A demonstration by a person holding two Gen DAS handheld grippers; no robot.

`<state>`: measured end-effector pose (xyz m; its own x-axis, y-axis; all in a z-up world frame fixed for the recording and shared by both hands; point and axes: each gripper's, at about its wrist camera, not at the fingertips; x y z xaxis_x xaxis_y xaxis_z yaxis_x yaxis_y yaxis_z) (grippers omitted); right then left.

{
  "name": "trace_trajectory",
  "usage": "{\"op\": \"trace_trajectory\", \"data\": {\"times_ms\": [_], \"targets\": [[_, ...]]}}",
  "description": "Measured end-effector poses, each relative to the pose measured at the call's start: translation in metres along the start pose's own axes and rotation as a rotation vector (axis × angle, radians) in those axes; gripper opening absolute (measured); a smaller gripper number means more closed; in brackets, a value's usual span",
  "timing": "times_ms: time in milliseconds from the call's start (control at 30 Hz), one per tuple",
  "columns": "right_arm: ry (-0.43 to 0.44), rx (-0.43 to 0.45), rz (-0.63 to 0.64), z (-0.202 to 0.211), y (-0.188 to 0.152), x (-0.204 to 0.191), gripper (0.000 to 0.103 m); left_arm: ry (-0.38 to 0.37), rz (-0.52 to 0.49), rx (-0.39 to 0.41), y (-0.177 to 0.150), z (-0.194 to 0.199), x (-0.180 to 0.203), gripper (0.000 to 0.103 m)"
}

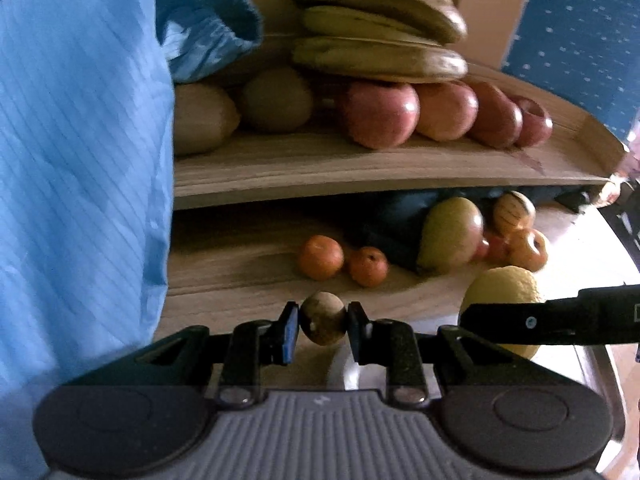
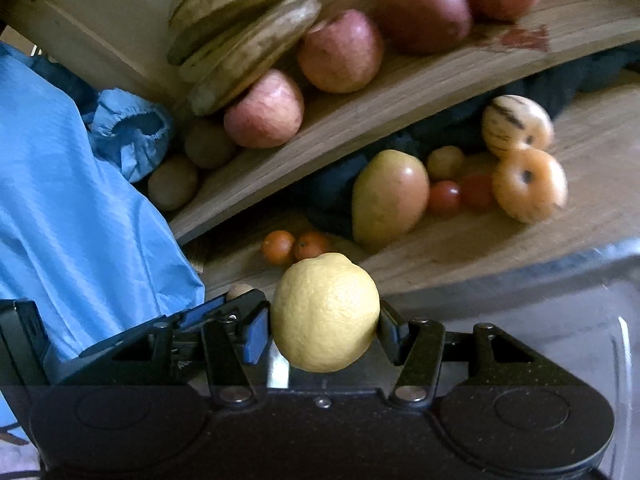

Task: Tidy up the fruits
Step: 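Carry the lemon in the right gripper while the left carries the brown fruit over the tray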

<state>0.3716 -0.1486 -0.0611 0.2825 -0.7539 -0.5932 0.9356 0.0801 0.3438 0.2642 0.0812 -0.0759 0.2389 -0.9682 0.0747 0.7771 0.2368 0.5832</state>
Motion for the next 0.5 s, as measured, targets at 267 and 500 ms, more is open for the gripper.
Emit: {"op": "trace_trajectory", "data": {"times_ms": [267, 500], "targets": [[-0.025, 0.000, -0.027, 0.030, -0.032, 0.012, 0.057, -0.089, -0.104, -0.016, -0.013, 0.016, 0.005, 0.029], [-0.066, -0.019, 0.079, 0.053, -0.070, 0.014, 0.057, -0.181, -0.200, -0.044, -0.026, 0.027, 0.006, 0.029]]}}
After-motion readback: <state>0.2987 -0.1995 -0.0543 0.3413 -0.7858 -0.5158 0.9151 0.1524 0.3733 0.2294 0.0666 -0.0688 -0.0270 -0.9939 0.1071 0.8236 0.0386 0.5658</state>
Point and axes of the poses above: each gripper's, at about its wrist camera, not at the fingertips, and z roughly against the way its jaws point, x to its right, y to its top, and after that the axes turned 4 degrees about y, right-handed
